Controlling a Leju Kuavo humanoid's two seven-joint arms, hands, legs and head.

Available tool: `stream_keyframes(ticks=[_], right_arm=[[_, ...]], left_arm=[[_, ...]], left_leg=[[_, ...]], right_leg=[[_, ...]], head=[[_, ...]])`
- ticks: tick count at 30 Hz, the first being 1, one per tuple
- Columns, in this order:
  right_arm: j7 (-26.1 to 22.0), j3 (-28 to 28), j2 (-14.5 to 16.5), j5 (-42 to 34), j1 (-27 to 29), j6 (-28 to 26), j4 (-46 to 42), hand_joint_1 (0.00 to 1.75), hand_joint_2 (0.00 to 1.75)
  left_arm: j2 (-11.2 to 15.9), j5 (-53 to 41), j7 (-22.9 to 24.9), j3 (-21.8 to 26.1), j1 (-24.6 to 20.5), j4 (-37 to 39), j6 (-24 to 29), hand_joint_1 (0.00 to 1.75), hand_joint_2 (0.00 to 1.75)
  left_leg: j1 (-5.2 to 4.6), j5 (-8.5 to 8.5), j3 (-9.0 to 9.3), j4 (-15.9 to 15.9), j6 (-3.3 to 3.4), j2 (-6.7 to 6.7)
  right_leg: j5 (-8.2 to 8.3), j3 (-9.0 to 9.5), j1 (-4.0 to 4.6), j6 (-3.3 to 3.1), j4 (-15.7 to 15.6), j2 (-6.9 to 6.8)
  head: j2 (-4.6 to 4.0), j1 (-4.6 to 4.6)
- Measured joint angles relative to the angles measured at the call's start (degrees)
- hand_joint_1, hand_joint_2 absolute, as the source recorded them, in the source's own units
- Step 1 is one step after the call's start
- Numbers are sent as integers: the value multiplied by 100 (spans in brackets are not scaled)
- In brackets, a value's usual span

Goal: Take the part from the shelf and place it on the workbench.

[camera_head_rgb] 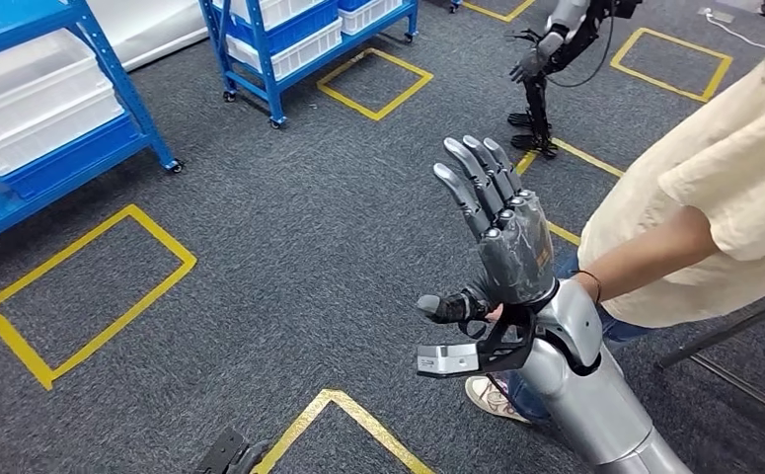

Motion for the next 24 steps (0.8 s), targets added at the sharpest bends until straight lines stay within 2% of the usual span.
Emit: stream_keyframes(ticks=[1, 2, 3, 4, 5, 7, 8, 10, 11, 12, 13, 14, 15, 16, 18, 19, 20, 21, 23, 24], right_arm=[[0, 0, 0, 0, -2, -1, 0, 0, 0], [0, 0, 0, 0, -6, -1, 0, 0, 0], [0, 0, 0, 0, -8, -1, -1, 0, 0], [0, 0, 0, 1, -11, -1, -1, 0, 0], [0, 0, 0, 1, -12, -1, -1, 0, 0], [0, 0, -1, 2, -14, -2, -1, 0, 0], [0, 0, -1, 2, -16, -2, 0, 0, 0], [0, 1, -3, -1, -20, -5, 0, 0, 0], [0, 1, -4, -3, -17, -6, 3, 0, 0], [0, 1, -6, -9, -11, -7, 10, 0, 0], [0, 1, -8, -19, -3, -8, 21, 0, 0], [0, 2, -8, -29, 6, -9, 35, 0, 0], [-1, 2, -9, -39, 13, -10, 48, 0, 0], [-3, 2, -8, -45, 16, -12, 59, 0, 0], [-9, 2, -8, -51, 17, -13, 70, 0, 0], [-13, 2, -9, -57, 16, -11, 75, 0, 0], [-16, 2, -11, -67, 16, -8, 83, 0, 0], [-22, 2, -12, -79, 16, -5, 93, 0, 0], [-31, 2, -13, -99, 17, 0, 119, 0, 0], [-34, 2, -15, -103, 16, 1, 132, 0, 0]], left_arm=[[-2, -4, 1, -1, 1, 1, 0, 0, 0], [-8, -7, 1, -1, -1, 1, 0, 0, 0], [-15, -7, 1, 0, -7, 1, 0, 0, 0], [-22, -2, 2, 1, -13, 2, 0, 0, 0], [-28, 2, 3, 1, -15, 2, 0, 0, 0], [-33, 8, 8, 2, -5, 3, 0, 0, 0], [-34, 8, 12, 3, 4, 3, 0, 0, 0], [-36, 4, 23, 4, -5, 4, 0, 0, 0], [-38, 3, 31, 4, -21, 5, 0, 0, 0], [-40, 1, 40, 4, -37, 5, 0, 0, 0], [-40, 1, 51, 4, -45, 5, 0, 0, 0], [-41, 1, 61, 4, -43, 5, 0, 0, 0], [-41, 1, 68, 4, -36, 5, 0, 0, 0], [-40, 1, 72, 5, -30, 5, 0, 0, 0], [-39, 4, 73, 8, -35, 5, 0, 0, 0], [-39, 5, 72, 9, -45, 5, 0, 0, 0], [-39, 6, 72, 10, -52, 5, 0, 0, 0], [-39, 6, 72, 10, -54, 5, 0, 0, 0], [-38, -1, 73, 11, -46, 6, 0, 0, 0], [-38, -5, 73, 11, -45, 6, -2, 0, 0]], left_leg=[[-2, -4, 3, 11, -4, -77], [3, -8, 3, 18, -9, -143], [1, -10, -10, 31, -23, -206], [11, -4, -33, 37, -48, -268], [27, 4, -58, 37, -81, -326], [53, 28, -90, 16, -167, -458], [49, 14, -97, 33, -195, -412], [27, -161, -218, 313, -233, -108], [30, -329, -359, 625, -243, 92], [39, -511, -544, 999, -261, 209], [52, -649, -716, 1345, -281, 262], [60, -698, -816, 1551, -297, 288], [65, -642, -806, 1546, -308, 305], [68, -496, -675, 1316, -310, 334], [47, -189, -234, 541, -282, 521], [26, -106, -68, 242, -250, 607], [5, -82, 18, 78, -218, 660], [-18, -99, 31, 33, -187, 658], [-14, -74, 32, 7, -127, 526], [-8, -61, 48, -17, -97, 471]], right_leg=[[235, 109, 2, -26, -309, 48], [454, 264, 0, -56, -707, 172], [607, 405, -5, -82, -1062, 323], [689, 500, -3, -97, -1303, 441], [699, 543, 5, -107, -1415, 514], [705, 578, 15, -132, -1466, 419], [717, 614, 10, -158, -1505, 344], [740, 686, -6, -214, -1585, 179], [738, 707, 8, -233, -1599, 90], [729, 711, 21, -250, -1598, 6], [720, 711, 32, -259, -1595, -81], [712, 710, 36, -261, -1592, -163], [704, 710, 38, -255, -1588, -238], [694, 714, 39, -246, -1581, -310], [656, 727, 52, -209, -1554, -442], [634, 732, 66, -184, -1539, -496], [616, 737, 81, -158, -1527, -543], [605, 742, 96, -132, -1523, -590], [579, 762, 94, -78, -1526, -670], [530, 759, 79, -47, -1485, -621]], head=[[0, 0], [0, 0], [0, -1], [0, -1], [0, 0], [0, 2], [0, 3], [0, -3], [0, -4], [0, -7], [0, -6], [0, -7], [0, -7], [0, -7], [0, -7], [0, -3], [0, -1], [0, 2], [0, 2], [0, 3]])
